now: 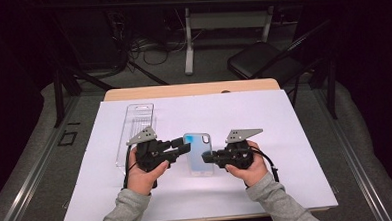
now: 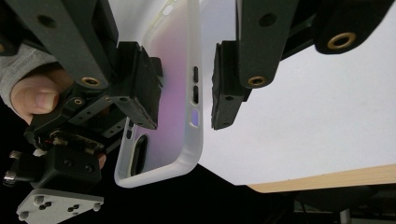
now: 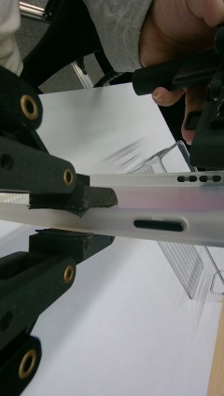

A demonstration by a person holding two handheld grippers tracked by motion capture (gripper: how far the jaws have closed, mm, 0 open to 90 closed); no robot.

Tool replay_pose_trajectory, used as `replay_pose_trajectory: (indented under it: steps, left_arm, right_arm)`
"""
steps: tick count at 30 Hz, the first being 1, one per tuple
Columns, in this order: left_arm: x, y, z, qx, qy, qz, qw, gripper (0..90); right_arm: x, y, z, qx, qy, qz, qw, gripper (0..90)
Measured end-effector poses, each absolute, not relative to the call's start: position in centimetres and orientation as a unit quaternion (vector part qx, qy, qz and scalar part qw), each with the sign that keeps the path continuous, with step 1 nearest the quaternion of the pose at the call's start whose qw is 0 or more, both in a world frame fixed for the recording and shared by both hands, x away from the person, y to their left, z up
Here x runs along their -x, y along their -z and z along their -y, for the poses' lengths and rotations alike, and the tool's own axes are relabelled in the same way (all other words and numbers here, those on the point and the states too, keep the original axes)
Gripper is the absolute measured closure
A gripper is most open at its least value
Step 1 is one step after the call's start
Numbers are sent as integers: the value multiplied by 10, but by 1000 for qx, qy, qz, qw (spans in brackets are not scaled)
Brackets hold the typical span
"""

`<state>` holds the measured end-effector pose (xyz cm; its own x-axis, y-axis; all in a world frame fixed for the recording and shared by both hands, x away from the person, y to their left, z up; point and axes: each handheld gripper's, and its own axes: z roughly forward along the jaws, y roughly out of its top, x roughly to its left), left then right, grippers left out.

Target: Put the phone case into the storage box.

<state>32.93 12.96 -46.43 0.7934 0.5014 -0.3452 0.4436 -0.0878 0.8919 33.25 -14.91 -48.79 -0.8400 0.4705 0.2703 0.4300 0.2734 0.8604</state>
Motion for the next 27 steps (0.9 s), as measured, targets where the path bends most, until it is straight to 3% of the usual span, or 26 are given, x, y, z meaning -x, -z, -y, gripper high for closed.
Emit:
replay_pose_trajectory:
  steps: [27]
  left_arm:
    - [-329, 466, -134, -718, -25, -337, 608, 740]
  right_arm:
    - [-332, 492, 144, -288, -536, -794, 4, 815]
